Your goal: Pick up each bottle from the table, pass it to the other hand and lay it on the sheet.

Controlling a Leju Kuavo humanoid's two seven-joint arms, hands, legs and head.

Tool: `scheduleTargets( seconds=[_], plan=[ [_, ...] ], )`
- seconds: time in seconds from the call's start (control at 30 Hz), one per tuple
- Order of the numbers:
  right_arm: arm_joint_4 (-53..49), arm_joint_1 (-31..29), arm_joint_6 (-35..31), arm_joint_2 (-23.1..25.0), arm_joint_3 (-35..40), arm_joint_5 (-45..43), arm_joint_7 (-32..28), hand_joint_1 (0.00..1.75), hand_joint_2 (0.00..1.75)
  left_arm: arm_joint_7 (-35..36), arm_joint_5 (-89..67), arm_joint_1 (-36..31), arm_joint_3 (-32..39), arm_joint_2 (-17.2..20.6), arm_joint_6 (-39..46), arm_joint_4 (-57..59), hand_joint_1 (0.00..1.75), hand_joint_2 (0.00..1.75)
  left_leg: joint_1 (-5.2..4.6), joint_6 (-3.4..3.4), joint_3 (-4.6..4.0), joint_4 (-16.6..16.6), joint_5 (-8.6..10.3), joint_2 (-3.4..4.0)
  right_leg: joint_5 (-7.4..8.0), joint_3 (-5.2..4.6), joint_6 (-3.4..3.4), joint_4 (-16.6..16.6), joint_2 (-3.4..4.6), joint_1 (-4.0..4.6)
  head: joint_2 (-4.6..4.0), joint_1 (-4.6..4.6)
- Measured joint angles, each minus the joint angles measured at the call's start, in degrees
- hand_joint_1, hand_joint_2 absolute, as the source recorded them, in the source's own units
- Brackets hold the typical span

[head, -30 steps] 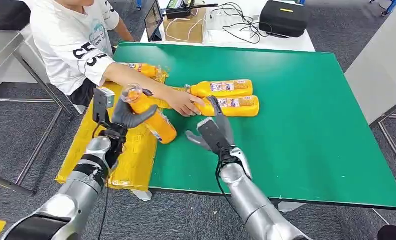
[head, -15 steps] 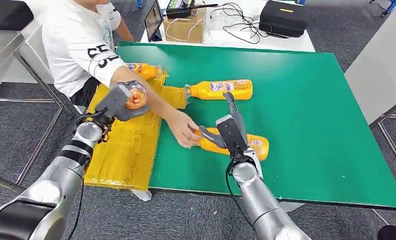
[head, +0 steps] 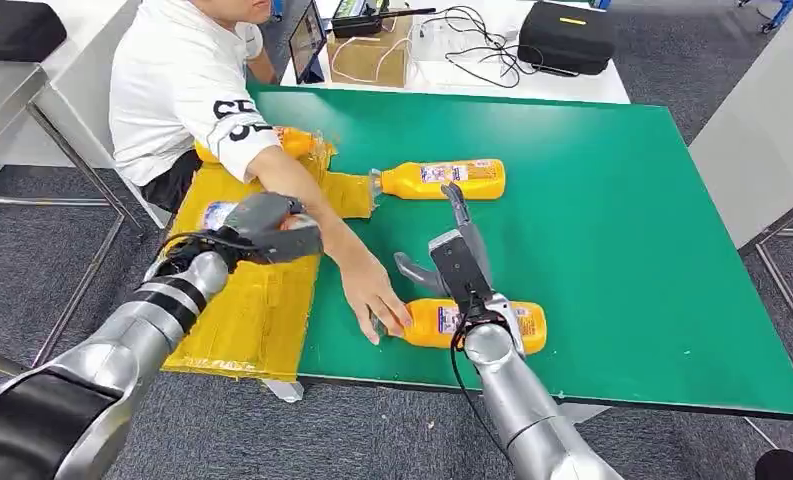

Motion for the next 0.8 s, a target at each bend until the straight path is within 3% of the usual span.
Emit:
scheduleTargets(
  seconds=[0.27,0.7,0.73,0.77,0.8],
  plan=[
    [0.9,-1.1,1.8,1.2,0.2,0.8,0.3,0.00,1.75,7.2,-8.3,0.3,-8.8,0.1,1.2,7.0,1.75,1.75,0.00,0.00,-0.03,0.0,0.00,-0.01,-0.01,-0.01,0.00,0.0,0.00,0.00,0.00,-0.02],
    [3.0,-2.1,2.7,1.8,0.7,0.8,-0.2,0.00,1.75,8.3,-8.5,0.3,-10.9,1.4,1.1,10.0,1.75,1.75,0.00,0.00,-0.02,0.0,0.00,-0.03,0.00,0.02,0.00,0.0,-0.01,0.00,0.00,-0.02],
    [3.2,-2.2,2.7,1.8,0.8,0.8,-0.3,0.00,1.75,8.2,-8.5,0.4,-10.9,1.5,1.4,10.1,1.59,1.75,0.00,0.00,-0.02,0.0,0.00,-0.04,0.00,0.02,0.00,0.0,-0.02,0.00,0.00,-0.02],
    [3.5,-2.3,2.7,1.8,0.9,0.8,-0.3,0.00,1.75,7.9,-8.5,0.4,-10.9,1.6,2.0,10.2,0.00,1.75,0.01,0.00,-0.02,0.0,0.00,-0.04,0.00,0.02,0.00,0.0,-0.02,0.00,0.02,-0.02],
    [3.7,-2.5,2.7,1.9,0.9,0.8,-0.4,0.00,1.75,7.7,-8.3,0.6,-10.8,1.7,2.8,10.2,0.00,1.75,0.01,0.00,-0.02,0.0,0.00,-0.03,0.00,0.02,0.00,0.0,-0.01,0.00,0.00,-0.02]
  ],
)
